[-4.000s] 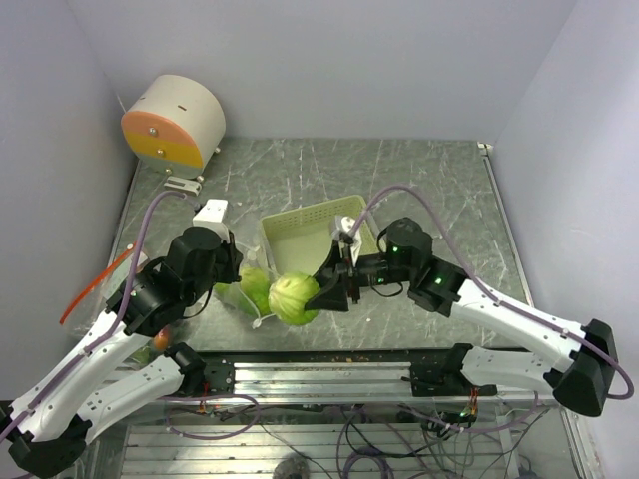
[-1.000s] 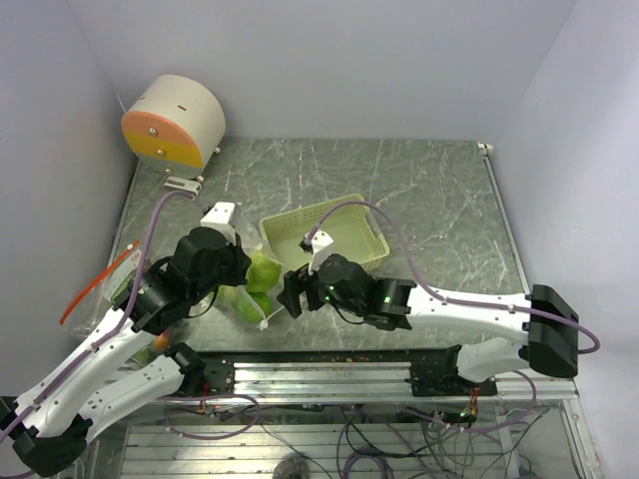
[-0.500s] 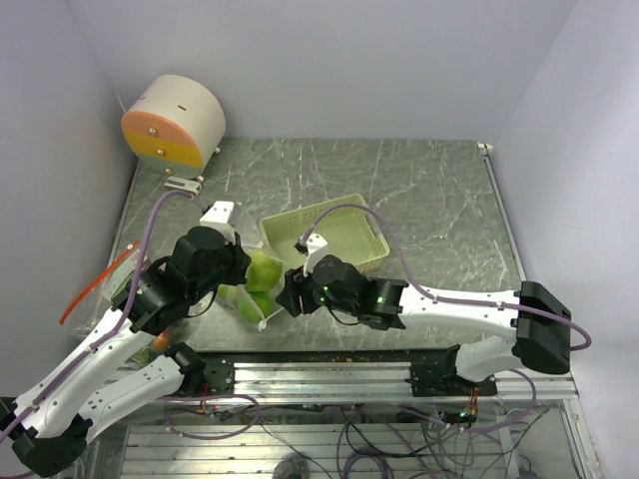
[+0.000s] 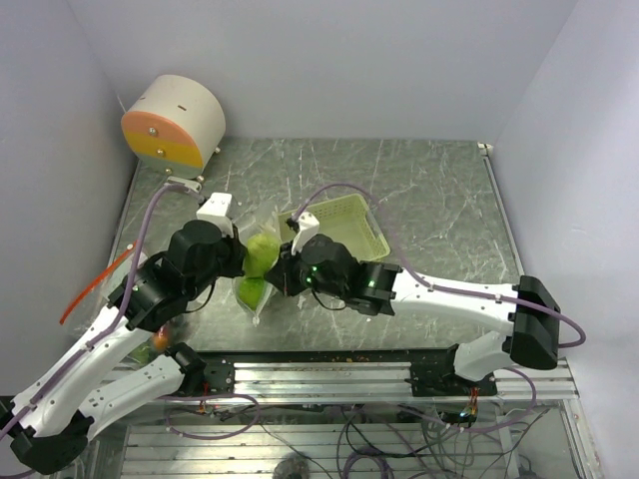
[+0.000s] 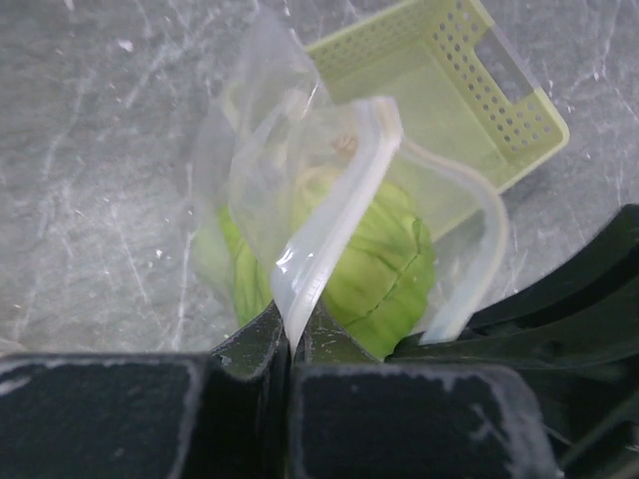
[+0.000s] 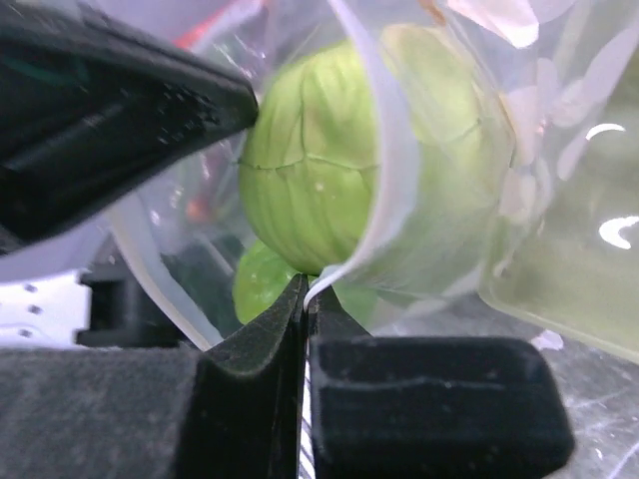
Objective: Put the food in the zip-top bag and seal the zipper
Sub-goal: Adjust the zipper food storage bag at the center of the board.
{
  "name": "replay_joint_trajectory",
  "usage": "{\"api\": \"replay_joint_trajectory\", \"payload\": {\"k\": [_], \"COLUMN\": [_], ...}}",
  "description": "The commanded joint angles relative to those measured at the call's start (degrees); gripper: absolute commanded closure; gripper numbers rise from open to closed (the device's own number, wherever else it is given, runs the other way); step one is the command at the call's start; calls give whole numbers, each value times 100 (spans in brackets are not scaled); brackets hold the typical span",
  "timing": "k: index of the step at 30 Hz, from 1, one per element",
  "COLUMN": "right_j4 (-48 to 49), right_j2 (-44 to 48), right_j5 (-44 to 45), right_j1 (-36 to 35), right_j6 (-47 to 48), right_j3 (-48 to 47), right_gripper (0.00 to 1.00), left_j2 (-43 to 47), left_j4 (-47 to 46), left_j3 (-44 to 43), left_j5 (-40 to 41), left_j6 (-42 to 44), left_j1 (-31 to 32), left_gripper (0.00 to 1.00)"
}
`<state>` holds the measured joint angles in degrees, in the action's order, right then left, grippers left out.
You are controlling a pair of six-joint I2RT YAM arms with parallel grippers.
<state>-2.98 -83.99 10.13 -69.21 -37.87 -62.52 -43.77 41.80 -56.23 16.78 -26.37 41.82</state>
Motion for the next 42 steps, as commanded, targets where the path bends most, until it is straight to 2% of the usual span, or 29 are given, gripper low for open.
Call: {"api": "replay_joint_trajectory", "payload": {"k": [1,5,7,9,11,12,16,22,23,25,27,30,38,42], "right_j4": [203,233,451,758,982,1041,1280,1652,1725,1880,2007,2104,2206,2206], "right_j2": [314,338,398,477,541,567,631,365,291,150,-17,-219,-434,-381], "right_j5": [201,151,-146,-474,-661,-746,-910,-1026,-1077,-1183,-1286,-1383,-1423,-1397], "right_j1": [150,296,453,616,753,830,1042,1331,1384,1474,1550,1599,1629,1631], "right_j6": [-603,-923,-1137,-1341,-1493,-1563,-1739,-2057,-2111,-2239,-2311,-2356,-2388,-2343], "right_j3": [-480,-517,-319,-105,10,24,15,-104,-132,-173,-233,-354,-514,-492], "right_gripper": [100,100,100,100,100,100,100,100,100,100,100,100,100,100], "left_j2": [0,-32,-43,-21,11,35,187,575,658,899,1069,1325,1521,1514], "left_j4": [-188,-40,44,96,169,209,317,596,659,820,993,1055,435,329], "left_j3": [-372,-486,-511,-524,-592,-662,-1111,-1708,-1729,-1703,-1541,-1053,172,455], "left_j5": [328,546,661,777,869,901,607,-458,-536,-693,-856,-1084,-1870,-1729], "left_j6": [246,283,280,321,378,393,562,577,520,379,193,-205,-1007,-1225], "left_j1": [27,27,23,28,27,23,27,28,25,28,25,27,27,27], "left_gripper": [93,92,81,50,9,0,1,1,6,26,32,32,37,32]}}
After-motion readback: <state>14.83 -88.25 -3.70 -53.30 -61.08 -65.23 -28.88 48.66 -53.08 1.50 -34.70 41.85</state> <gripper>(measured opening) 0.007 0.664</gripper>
